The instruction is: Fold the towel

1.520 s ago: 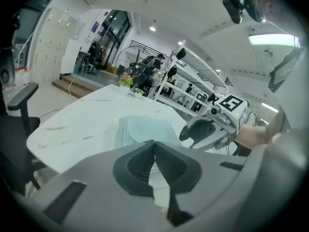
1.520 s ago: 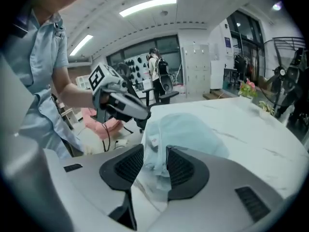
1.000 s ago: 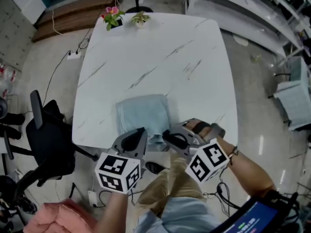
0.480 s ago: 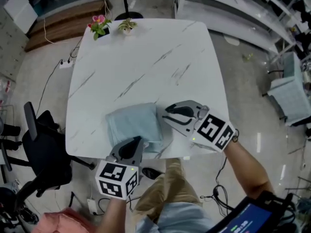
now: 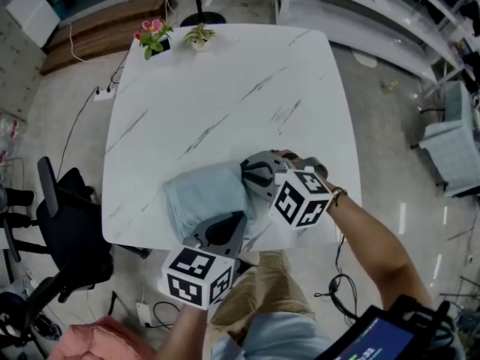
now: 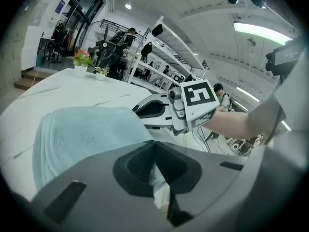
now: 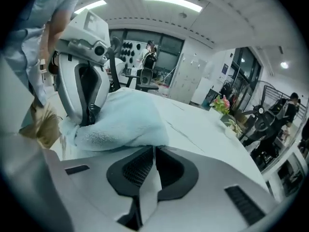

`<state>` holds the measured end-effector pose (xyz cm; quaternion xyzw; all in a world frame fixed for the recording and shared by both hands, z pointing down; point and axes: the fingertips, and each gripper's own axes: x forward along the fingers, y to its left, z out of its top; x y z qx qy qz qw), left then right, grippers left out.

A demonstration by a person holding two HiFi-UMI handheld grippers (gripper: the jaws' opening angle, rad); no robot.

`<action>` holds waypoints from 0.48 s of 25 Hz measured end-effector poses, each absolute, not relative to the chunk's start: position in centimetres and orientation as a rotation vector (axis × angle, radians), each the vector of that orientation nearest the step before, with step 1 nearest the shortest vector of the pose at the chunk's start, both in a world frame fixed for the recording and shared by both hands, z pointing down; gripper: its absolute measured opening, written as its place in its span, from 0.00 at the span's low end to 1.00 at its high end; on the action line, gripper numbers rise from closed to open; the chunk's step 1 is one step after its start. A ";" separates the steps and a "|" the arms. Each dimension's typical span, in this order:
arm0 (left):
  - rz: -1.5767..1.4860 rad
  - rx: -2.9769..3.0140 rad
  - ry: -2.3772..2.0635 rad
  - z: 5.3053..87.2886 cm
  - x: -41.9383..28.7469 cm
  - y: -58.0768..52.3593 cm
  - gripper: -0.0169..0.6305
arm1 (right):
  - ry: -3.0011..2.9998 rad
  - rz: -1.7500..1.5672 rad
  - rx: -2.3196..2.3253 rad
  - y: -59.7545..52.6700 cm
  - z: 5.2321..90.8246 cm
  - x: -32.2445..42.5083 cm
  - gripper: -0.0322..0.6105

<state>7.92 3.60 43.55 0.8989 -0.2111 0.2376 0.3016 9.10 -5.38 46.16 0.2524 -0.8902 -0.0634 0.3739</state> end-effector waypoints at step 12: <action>0.730 2.391 -0.555 45.4 9.7 2.5 0.04 | -2.256 0.017 0.748 -8.8 48.3 10.7 0.08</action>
